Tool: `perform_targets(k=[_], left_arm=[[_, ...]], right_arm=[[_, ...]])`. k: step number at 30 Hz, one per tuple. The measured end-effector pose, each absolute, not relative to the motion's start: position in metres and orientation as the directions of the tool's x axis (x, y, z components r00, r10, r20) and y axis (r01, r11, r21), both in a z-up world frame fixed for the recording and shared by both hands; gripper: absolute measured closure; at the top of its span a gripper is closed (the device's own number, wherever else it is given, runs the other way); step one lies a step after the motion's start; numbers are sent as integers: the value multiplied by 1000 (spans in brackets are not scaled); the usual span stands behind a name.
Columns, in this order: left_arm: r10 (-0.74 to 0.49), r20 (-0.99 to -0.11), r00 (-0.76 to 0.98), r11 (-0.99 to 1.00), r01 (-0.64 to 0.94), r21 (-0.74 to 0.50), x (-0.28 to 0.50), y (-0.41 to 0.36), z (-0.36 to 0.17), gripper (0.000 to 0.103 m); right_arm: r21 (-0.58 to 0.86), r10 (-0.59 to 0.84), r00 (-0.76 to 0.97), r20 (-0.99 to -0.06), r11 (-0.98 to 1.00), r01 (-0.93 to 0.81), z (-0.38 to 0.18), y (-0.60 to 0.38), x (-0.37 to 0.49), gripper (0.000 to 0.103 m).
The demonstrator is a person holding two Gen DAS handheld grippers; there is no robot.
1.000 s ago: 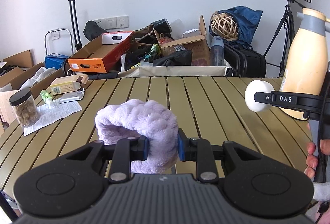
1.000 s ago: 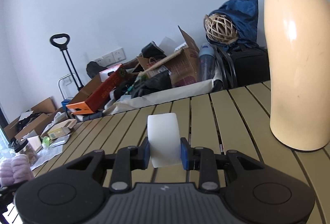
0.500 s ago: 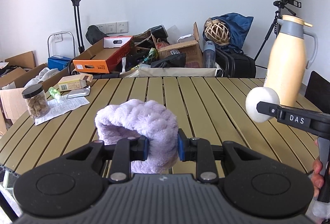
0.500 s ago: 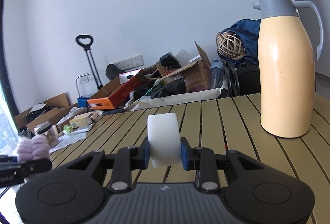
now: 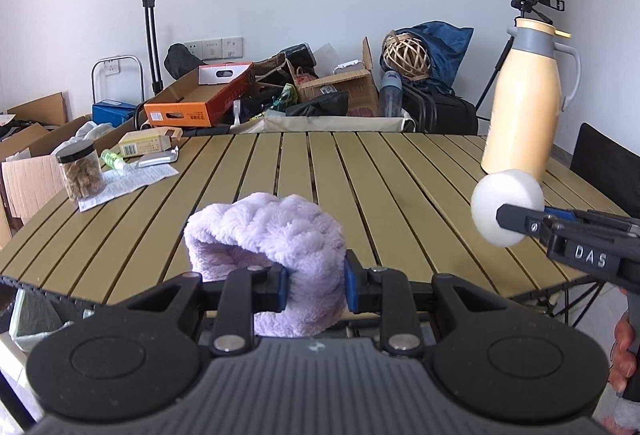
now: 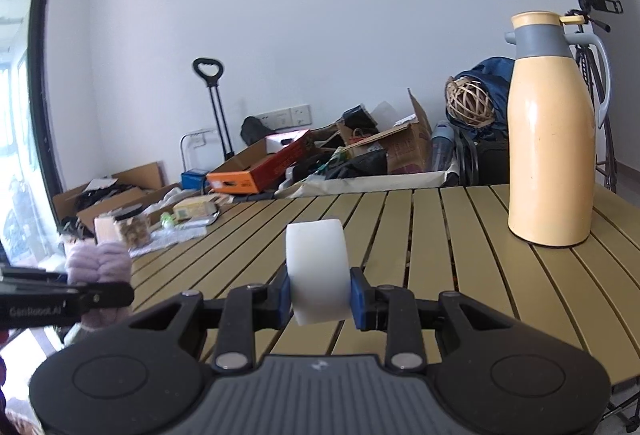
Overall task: Collect trash
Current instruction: 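Carry the scrunchie and foam roll down over the black trash bin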
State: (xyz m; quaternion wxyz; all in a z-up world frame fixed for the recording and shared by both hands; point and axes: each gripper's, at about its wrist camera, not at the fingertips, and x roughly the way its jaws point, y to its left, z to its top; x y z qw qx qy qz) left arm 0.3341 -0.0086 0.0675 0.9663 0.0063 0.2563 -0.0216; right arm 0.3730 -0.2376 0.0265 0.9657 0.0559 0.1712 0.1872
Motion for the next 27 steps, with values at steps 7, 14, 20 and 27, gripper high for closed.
perform_targets(k=[7, 14, 20, 27], left_arm=[[-46, -530, 847, 999, 54, -2, 313, -4, 44, 77], [-71, -577, 813, 997, 72, -21, 295, 0, 12, 77], [-82, -632, 771, 996, 78, -34, 289, 4, -19, 77], [-90, -670, 737, 996, 68, -59, 291, 13, -46, 77]], right_arm=[[134, 399, 848, -347, 917, -377, 7, -226, 334, 75], [117, 410, 808, -424, 909, -399, -25, -213, 305, 75], [120, 405, 756, -515, 907, -404, -55, -201, 296, 75], [120, 384, 695, -607, 909, -398, -85, -194, 294, 75]])
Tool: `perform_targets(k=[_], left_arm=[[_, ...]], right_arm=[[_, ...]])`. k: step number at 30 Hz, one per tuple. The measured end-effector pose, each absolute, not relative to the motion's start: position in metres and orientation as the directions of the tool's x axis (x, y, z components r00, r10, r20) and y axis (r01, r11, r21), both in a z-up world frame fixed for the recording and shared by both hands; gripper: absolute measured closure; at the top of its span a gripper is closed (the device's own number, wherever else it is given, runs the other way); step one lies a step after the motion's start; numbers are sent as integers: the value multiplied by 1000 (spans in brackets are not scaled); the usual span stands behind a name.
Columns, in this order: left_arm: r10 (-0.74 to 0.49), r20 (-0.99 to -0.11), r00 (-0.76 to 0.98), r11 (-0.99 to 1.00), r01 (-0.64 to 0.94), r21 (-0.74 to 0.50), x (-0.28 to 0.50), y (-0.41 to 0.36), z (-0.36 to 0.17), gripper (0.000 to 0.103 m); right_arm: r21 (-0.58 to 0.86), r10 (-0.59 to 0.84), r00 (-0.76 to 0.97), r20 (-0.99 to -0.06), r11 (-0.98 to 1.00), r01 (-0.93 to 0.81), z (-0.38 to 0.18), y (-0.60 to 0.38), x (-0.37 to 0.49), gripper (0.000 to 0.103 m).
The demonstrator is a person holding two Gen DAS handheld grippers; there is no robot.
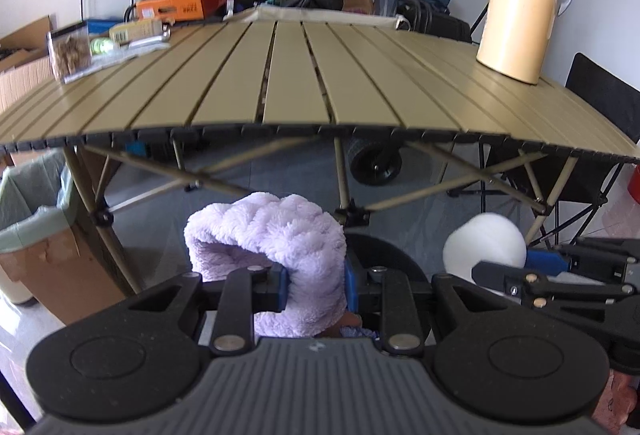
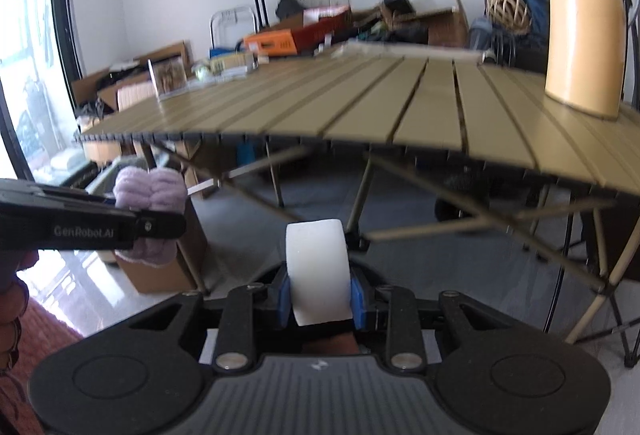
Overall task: Collect trash
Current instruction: 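Carry the scrunchie and foam roll down over the black trash bin, then lower the white foam roll into the bin and open the right gripper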
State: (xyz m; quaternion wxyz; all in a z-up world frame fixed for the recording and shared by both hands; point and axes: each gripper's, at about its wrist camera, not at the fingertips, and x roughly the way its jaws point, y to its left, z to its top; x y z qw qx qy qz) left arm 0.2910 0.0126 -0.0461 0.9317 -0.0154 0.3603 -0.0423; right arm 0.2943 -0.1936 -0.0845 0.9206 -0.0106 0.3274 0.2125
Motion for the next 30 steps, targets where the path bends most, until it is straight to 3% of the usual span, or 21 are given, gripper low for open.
perform_targets(k=[16, 30], left_arm=[[-66, -740, 669, 997, 10, -80, 305, 31, -103, 77], [-2, -786, 619, 994, -86, -71, 319, 56, -121, 77]], right_arm=[[83, 230, 553, -801, 957, -278, -157, -197, 316, 75], [71, 199, 514, -834, 963, -259, -167, -182, 334, 75]])
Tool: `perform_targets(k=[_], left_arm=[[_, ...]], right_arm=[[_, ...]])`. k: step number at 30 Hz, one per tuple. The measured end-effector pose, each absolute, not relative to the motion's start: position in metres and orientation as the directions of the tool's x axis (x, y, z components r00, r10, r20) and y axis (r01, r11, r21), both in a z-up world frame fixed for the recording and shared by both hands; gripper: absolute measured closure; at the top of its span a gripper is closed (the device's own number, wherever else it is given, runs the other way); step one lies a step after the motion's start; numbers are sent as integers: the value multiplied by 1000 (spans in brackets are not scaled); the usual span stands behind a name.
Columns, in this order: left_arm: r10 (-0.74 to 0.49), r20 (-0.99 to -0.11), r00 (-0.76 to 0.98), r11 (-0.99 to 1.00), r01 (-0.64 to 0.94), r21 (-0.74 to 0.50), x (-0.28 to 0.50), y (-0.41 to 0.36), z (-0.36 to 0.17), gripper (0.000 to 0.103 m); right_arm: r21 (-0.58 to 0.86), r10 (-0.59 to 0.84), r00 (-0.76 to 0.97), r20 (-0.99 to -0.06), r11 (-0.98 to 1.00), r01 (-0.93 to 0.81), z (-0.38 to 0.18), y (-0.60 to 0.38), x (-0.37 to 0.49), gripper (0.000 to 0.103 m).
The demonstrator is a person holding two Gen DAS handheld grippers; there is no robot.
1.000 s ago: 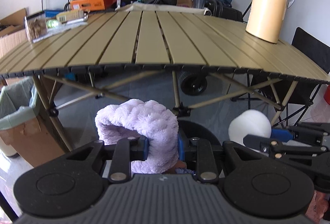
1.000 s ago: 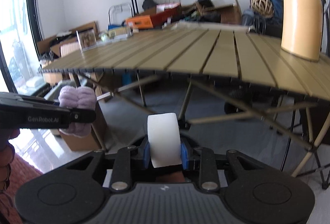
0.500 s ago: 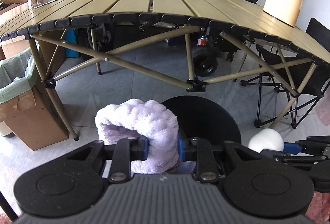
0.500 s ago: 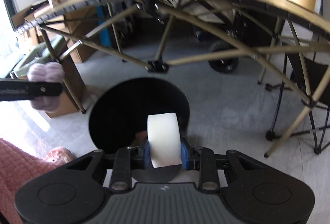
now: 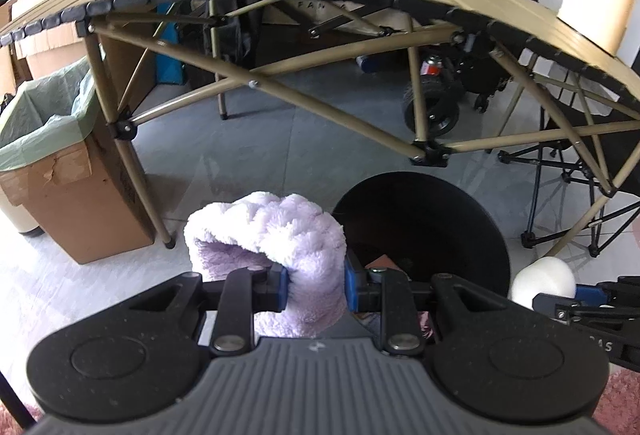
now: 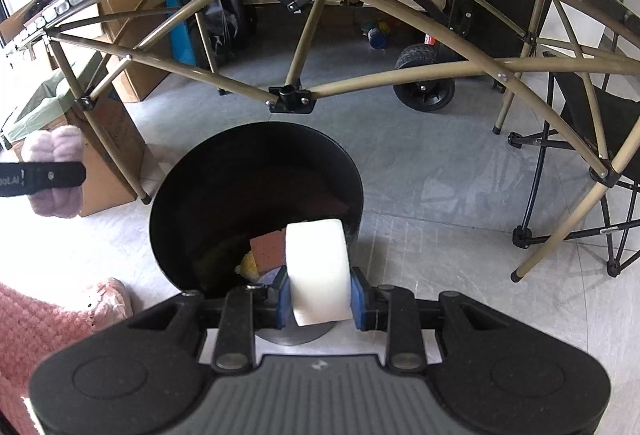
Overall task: Collect trash
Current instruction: 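Lower the white foam roll into the bin and open the right gripper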
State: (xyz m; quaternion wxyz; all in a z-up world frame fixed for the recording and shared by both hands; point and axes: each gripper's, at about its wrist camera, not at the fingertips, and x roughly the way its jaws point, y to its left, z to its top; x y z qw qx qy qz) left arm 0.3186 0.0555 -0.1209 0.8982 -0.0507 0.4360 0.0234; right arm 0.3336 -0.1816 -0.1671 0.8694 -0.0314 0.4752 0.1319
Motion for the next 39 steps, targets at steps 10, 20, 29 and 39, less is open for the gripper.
perform_targets(k=[10, 20, 29, 39], left_arm=[[20, -807, 590, 988, -133, -73, 324, 72, -129, 77], [23, -823, 568, 982, -167, -87, 325, 87, -132, 77], [32, -831, 556, 971, -213, -105, 321, 109, -136, 77], [34, -831, 555, 969, -222, -109, 317, 116, -136, 77]], right_arm=[[86, 213, 476, -853, 958, -274, -171, -161, 354, 75], [87, 215, 433, -875, 951, -296, -180, -126, 376, 75], [73, 197, 404, -893, 950, -303, -192, -94, 394, 75], [43, 165, 395, -904, 953, -299, -198, -81, 404, 75]])
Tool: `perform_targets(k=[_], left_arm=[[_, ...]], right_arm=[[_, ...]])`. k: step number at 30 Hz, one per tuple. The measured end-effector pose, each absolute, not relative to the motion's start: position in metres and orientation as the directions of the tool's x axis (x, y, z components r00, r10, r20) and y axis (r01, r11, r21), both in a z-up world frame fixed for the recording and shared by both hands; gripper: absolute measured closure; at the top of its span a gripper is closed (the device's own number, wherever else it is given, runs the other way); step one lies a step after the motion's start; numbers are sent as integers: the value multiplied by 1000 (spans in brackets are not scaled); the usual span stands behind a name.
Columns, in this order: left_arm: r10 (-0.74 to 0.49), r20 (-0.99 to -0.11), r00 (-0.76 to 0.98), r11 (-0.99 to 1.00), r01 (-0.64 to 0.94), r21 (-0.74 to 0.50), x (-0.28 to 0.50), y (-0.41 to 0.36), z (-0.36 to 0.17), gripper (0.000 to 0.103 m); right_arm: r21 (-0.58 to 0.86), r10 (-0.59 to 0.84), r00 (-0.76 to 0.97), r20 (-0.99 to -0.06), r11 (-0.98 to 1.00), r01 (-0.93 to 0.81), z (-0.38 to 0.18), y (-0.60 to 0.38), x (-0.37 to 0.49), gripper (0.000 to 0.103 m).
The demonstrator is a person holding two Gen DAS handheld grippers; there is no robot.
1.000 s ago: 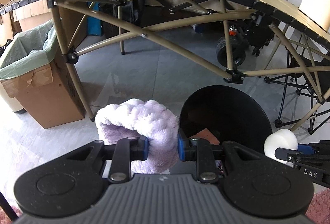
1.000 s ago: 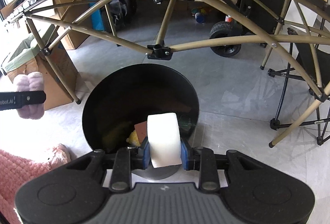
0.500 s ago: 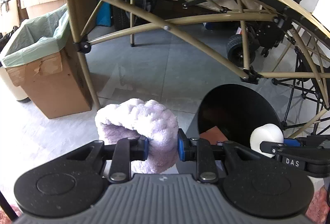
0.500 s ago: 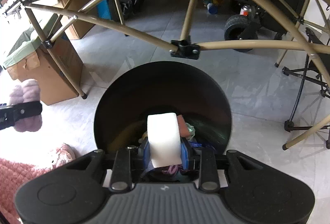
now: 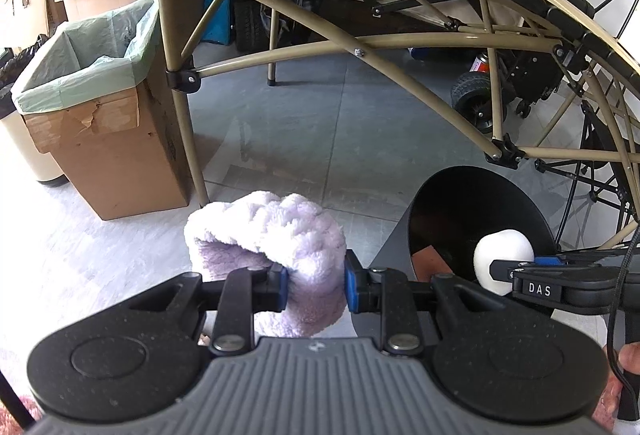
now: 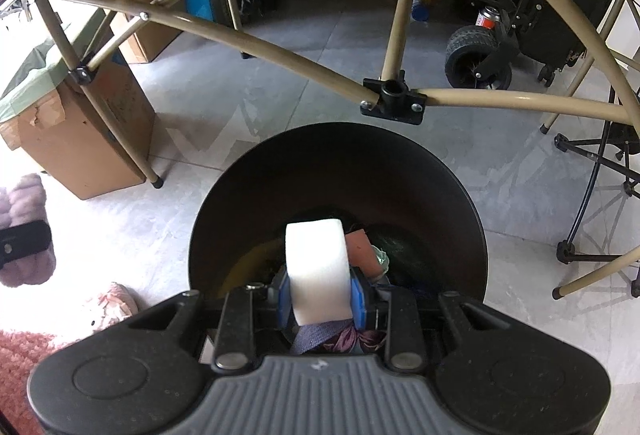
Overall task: Collect trash
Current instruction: 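Lower the white foam roll into the bin and open the right gripper, then withdraw the open right gripper while the left gripper moves the scrunchie over the bin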
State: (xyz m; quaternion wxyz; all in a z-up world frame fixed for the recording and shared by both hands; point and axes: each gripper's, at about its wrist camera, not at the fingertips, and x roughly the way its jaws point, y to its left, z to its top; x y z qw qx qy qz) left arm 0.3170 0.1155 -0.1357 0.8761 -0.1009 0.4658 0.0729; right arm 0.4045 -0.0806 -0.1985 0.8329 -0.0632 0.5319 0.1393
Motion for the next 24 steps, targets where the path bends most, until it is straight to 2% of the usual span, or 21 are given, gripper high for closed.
perform_targets(k=[10, 12, 13, 15, 17, 19, 24], left_arm=[[29, -830, 558, 970, -215, -110, 317, 114, -137, 77], [29, -830, 557, 971, -214, -110, 317, 114, -137, 77], [29, -830, 558, 971, -214, -109, 317, 114, -137, 77], [29, -830, 558, 971, -213, -110, 317, 114, -137, 77], [29, -829, 558, 971, -212, -108, 317, 113, -137, 77], [29, -829, 558, 971, -213, -109, 317, 113, -137, 77], [29, -829, 559, 971, -211, -109, 317, 113, -137, 77]], right_arm=[[30, 148, 395, -907, 957, -288, -201, -83, 405, 73], [25, 138, 394, -909, 960, -278, -201, -84, 406, 65], [24, 135, 395, -909, 962, -273, -201, -84, 406, 51], [9, 120, 396, -910, 963, -270, -201, -84, 406, 17], [-2, 111, 404, -908, 963, -270, -201, -84, 406, 5], [-5, 107, 404, -909, 964, -267, -201, -85, 406, 0], [10, 114, 373, -921, 963, -269, -206, -86, 408, 0]])
